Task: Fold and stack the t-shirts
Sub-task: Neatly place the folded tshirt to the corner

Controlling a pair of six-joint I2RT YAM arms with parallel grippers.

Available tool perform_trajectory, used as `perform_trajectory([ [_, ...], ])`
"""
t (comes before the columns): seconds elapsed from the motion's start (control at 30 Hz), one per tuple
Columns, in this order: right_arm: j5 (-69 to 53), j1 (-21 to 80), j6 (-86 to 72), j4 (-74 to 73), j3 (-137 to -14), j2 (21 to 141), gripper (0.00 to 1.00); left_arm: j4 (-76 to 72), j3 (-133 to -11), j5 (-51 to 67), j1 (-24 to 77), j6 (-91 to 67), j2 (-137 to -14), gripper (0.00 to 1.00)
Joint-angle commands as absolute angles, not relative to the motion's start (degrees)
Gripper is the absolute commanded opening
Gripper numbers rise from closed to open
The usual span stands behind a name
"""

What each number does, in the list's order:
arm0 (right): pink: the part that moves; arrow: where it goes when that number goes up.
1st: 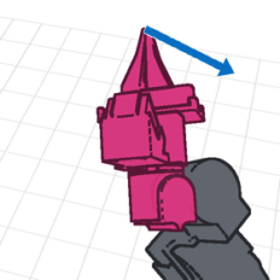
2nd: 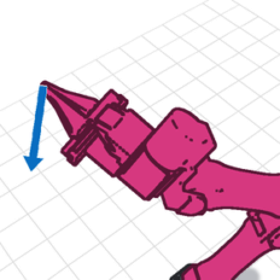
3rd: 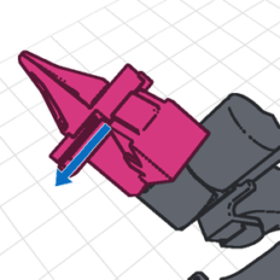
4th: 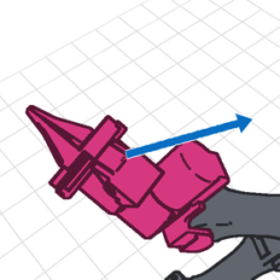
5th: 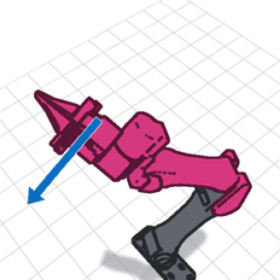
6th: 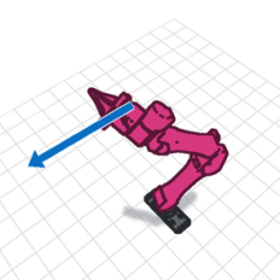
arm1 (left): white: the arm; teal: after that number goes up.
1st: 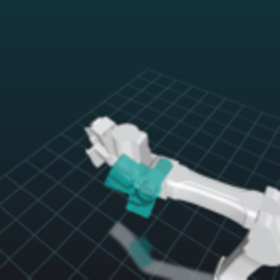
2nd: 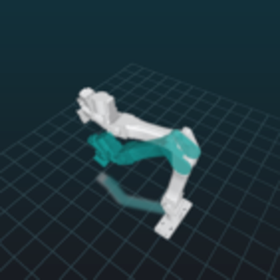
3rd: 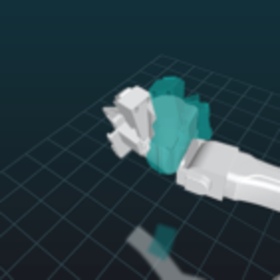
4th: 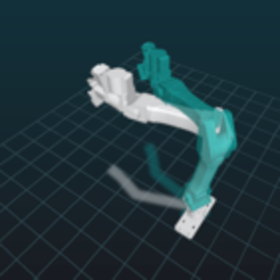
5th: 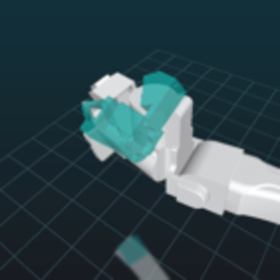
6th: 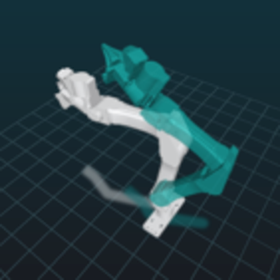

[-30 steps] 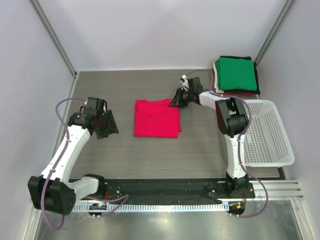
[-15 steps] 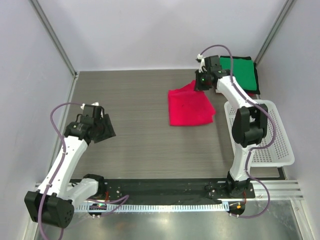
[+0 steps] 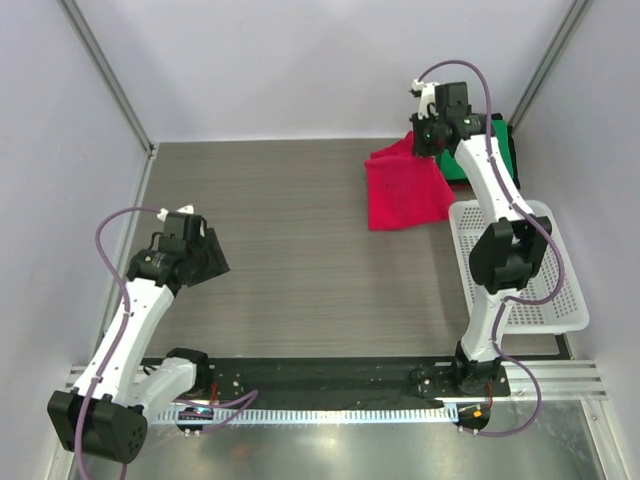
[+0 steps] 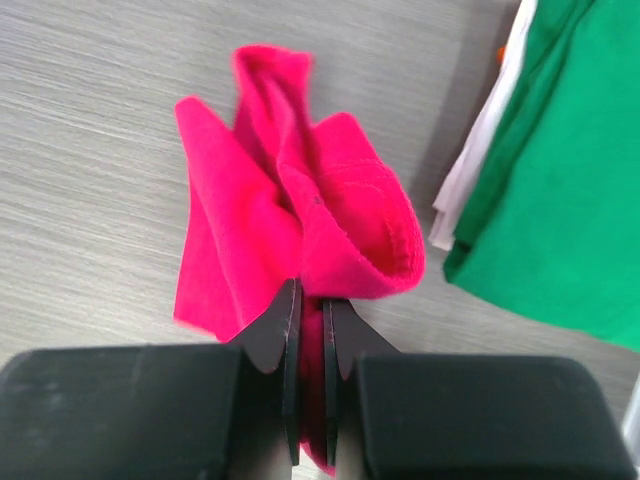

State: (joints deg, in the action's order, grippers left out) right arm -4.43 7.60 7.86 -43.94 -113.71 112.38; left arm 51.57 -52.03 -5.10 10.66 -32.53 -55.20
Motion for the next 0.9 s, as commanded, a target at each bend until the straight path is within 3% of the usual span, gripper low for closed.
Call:
perform_trajectory([
  [0.0, -7.37, 5.72, 11.95, -45.08, -120.75, 109.25, 0.01, 49.22, -51.94, -6.24, 10.81, -32.52, -53.96, 0.55],
  [0.37, -12.48, 0.7, 13.1, -47.72, -135.25, 112.32, 0.01, 49.04, -51.68, -5.89, 10.72, -32.52, -54.84, 0.55],
  [0.87, -13.36, -6.15, 12.66, -45.27, -145.02, 119.0, 0.01, 49.04, -51.5, -5.89, 10.81, -32.87, -56.51, 0.54],
])
